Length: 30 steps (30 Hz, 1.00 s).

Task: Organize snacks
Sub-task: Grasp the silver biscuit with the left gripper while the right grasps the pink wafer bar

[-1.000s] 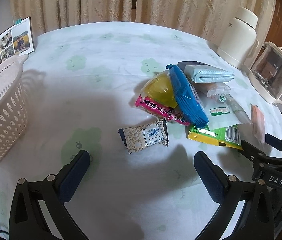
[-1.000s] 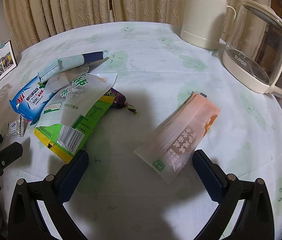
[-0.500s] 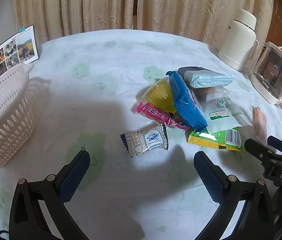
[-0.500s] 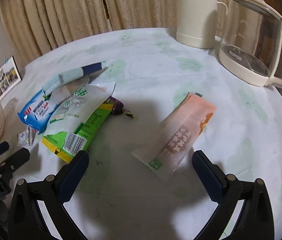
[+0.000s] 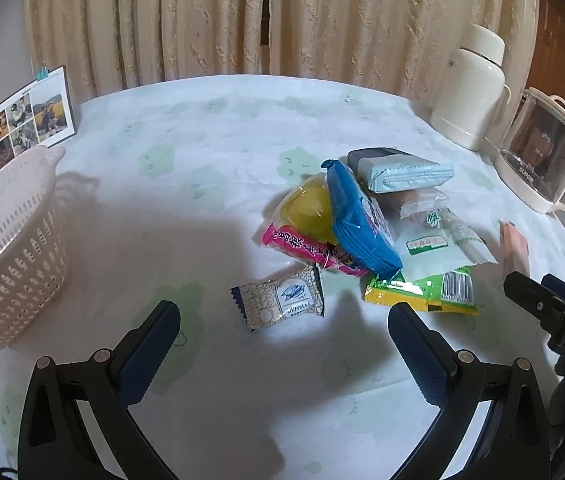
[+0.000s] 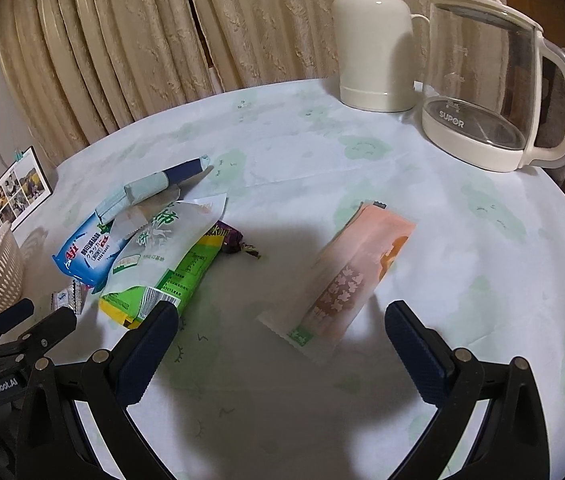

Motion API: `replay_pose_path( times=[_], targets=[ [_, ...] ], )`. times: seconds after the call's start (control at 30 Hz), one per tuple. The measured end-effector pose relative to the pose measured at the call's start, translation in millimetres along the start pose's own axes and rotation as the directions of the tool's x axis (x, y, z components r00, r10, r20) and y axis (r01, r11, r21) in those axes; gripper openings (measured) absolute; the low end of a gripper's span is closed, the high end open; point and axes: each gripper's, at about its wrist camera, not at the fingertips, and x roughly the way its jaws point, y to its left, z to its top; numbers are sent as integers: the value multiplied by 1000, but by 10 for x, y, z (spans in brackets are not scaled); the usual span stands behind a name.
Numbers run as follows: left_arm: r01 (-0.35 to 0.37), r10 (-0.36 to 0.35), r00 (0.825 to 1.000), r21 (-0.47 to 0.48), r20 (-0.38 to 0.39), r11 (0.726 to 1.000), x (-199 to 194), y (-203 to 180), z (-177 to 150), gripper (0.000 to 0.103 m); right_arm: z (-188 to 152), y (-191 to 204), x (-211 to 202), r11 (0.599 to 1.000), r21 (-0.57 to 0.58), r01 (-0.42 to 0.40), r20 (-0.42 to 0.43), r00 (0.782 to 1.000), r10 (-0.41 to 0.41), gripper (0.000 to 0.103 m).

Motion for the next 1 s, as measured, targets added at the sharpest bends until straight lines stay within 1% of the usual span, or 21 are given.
replay_pose_path(
  times=[0.13, 0.23, 0.33, 0.37, 0.43, 0.5, 0.53, 0.57, 0.6, 0.63, 0.8, 0.87, 0.97, 1.0],
  targets=[
    [18, -19, 999, -43, -30, 999, 96, 78, 65, 103, -8, -25, -19, 1000, 11, -4, 9, 1000, 4, 103],
    [20, -23, 999, -50, -47, 999, 158, 81, 102, 102, -10, -38, -30, 1000, 17, -8, 13, 1000, 8, 103],
    [16, -20, 998, -56, -60, 998, 202, 89, 112, 91, -6, -59, -36, 1000, 27, -15, 15, 1000, 15, 103],
    [17, -21, 998, -61, -63, 998, 210, 97, 110, 85, -3, -70, -37, 999, 32, -18, 15, 1000, 17, 103],
    [13, -16, 998, -66, -57, 998, 201, 110, 109, 80, 6, -110, -38, 998, 51, -26, 13, 1000, 25, 103],
    [16, -19, 999, -68, -50, 998, 192, 125, 105, 69, 14, -152, -40, 997, 71, -32, 10, 999, 31, 103],
    [14, -17, 999, -71, -46, 997, 185, 129, 101, 67, 17, -179, -39, 996, 82, -32, 7, 999, 32, 103],
    [19, -22, 999, -75, -40, 997, 174, 135, 97, 62, 19, -202, -41, 996, 89, -30, 5, 1000, 30, 103],
    [26, -29, 999, -77, -35, 997, 167, 144, 92, 54, 20, -224, -43, 995, 95, -27, 4, 1000, 26, 103],
    [43, -46, 999, -82, -28, 996, 153, 153, 85, 51, 24, -249, -47, 995, 100, -20, 5, 1000, 19, 103],
    [80, -80, 997, -112, 5, 991, 86, 220, 72, 45, 50, -377, -55, 992, 128, 19, 4, 1000, -20, 103],
    [80, -77, 997, -119, 29, 990, 31, 235, 67, 45, 64, -425, -47, 990, 135, 37, 0, 999, -38, 103],
    [69, -62, 996, -117, 64, 991, -42, 249, 78, 45, 88, -470, -21, 989, 137, 57, -9, 998, -56, 96],
    [64, -55, 995, -115, 79, 991, -75, 252, 80, 45, 97, -472, -7, 989, 136, 62, -15, 998, -60, 91]
  ],
)
